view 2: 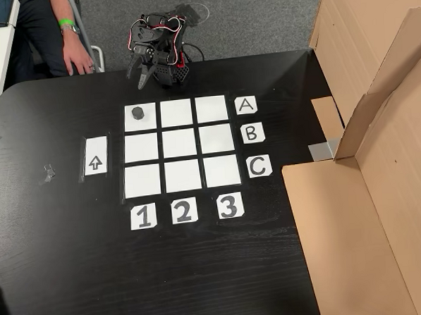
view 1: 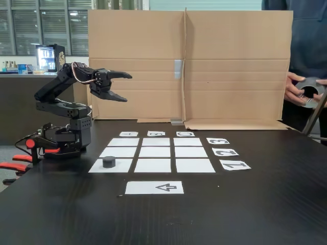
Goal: Pick up a new token and place it in the grid on square A1.
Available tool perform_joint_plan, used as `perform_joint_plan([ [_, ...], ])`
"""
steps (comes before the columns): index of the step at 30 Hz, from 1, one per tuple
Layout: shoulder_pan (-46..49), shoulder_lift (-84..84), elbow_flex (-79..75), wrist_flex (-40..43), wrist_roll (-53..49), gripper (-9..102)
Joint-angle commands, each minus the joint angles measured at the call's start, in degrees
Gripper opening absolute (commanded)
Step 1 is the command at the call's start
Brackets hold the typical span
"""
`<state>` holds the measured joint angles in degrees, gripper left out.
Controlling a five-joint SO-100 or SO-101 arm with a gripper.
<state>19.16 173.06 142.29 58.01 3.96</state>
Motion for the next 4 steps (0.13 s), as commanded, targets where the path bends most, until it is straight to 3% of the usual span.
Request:
perform_joint_plan([
  [1,-0.2,-0.1,-0.3,0.0,0.3,34],
  [4,-0.2,-0.1,-0.3,0.0,0.3,34],
])
